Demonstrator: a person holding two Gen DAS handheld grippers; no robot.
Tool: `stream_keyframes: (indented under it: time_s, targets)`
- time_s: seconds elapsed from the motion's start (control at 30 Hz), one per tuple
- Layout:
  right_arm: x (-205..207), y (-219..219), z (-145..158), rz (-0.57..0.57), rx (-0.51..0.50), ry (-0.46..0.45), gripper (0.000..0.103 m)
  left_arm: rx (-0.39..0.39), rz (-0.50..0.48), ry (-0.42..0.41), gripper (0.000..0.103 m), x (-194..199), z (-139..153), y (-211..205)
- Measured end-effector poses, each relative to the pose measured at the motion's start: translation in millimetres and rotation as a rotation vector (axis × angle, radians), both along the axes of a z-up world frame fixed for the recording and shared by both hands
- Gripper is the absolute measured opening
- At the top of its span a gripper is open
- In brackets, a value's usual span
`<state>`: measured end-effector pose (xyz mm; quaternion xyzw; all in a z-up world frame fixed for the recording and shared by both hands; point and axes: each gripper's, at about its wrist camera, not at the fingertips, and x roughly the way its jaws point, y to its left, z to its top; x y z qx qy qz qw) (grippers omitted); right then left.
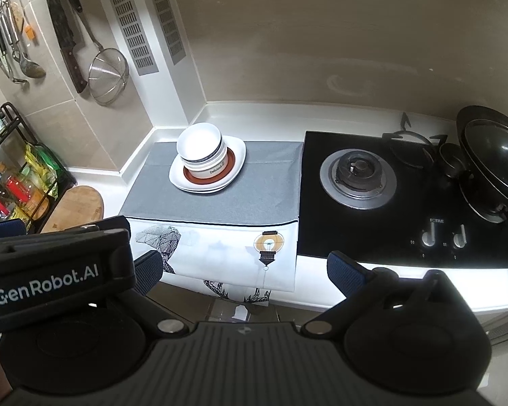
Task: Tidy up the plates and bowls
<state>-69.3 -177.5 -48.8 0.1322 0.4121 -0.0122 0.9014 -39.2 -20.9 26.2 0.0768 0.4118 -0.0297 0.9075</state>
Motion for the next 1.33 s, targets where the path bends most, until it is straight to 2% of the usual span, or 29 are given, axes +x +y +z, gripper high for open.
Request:
stream_keyframes:
  time_s: [0.93,1.17,1.33]
  targets:
    - [-8.0,-2.3,-3.9,-0.024,0.019,-0.012,0.103,0.010,-0.024,-0.010,0.100,-4.2,-0.8,-6.8]
    - [5.8,8.8,-5.8,-0.016,0.011,0.001,0.103,0.002,-0.021,0.002,0.100,6.9,-4.7,4.9]
    - [29.9,29.4,-12.1,0.011,-0.001,0.022,0.103,-0.014,-0.005,0.023,0.101,29.0,-13.6,29.0]
